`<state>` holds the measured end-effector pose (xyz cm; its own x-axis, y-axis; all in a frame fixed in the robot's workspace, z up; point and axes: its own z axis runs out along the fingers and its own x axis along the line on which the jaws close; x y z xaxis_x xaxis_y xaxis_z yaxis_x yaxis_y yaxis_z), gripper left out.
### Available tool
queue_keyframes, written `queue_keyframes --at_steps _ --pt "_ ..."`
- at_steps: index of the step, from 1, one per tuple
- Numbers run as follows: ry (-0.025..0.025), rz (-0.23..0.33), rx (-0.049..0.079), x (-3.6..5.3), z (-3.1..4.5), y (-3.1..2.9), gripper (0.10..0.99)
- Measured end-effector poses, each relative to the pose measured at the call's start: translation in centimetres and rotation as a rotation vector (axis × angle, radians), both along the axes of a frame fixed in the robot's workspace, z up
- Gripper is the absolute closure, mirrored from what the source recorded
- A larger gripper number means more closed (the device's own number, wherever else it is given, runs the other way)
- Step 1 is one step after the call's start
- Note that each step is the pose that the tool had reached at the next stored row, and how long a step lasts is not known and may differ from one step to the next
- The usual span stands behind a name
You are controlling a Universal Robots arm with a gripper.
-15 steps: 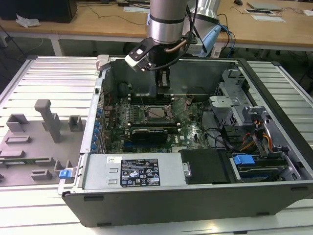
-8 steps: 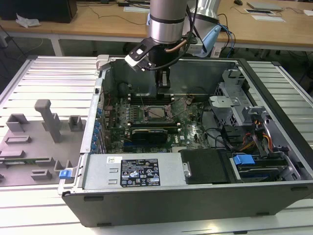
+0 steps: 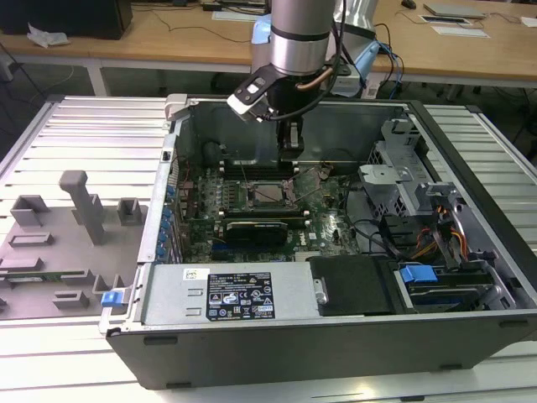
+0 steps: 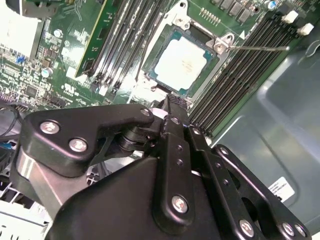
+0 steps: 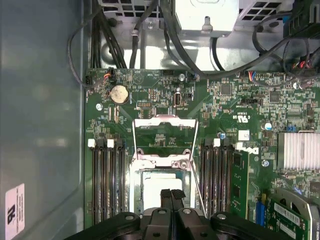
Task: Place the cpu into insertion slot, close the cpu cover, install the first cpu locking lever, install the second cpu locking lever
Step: 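Close the cpu cover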
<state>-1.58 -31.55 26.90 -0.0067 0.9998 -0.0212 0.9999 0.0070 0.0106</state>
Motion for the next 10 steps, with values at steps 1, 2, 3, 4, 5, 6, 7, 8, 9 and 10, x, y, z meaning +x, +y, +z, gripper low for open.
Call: queue_keyframes --at_steps 1,2,3,4,5,6,7,8,9,10 --pt "0.0 0.0 0.0 0.25 0.0 0.0 0.98" --pt "0.0 0.0 0.0 0.39 0.0 0.0 0.98" --pt "0.0 0.0 0.0 0.47 0.0 0.0 0.98" --pt "0.0001 0.0 0.0 0.61 0.0 0.0 0.98" --pt "0.0 0.0 0.0 0.78 0.0 0.0 0.98" --pt "0.0 0.0 0.0 0.86 0.0 0.0 0.98" --pt "0.0 0.0 0.0 0.94 0.0 0.0 0.98" --pt "-0.0001 0.0 0.0 1.15 0.0 0.0 0.98" --pt "0.0 0.0 0.0 1.3 0.0 0.0 0.98" --pt "0.0 0.0 0.0 1.51 0.0 0.0 0.98"
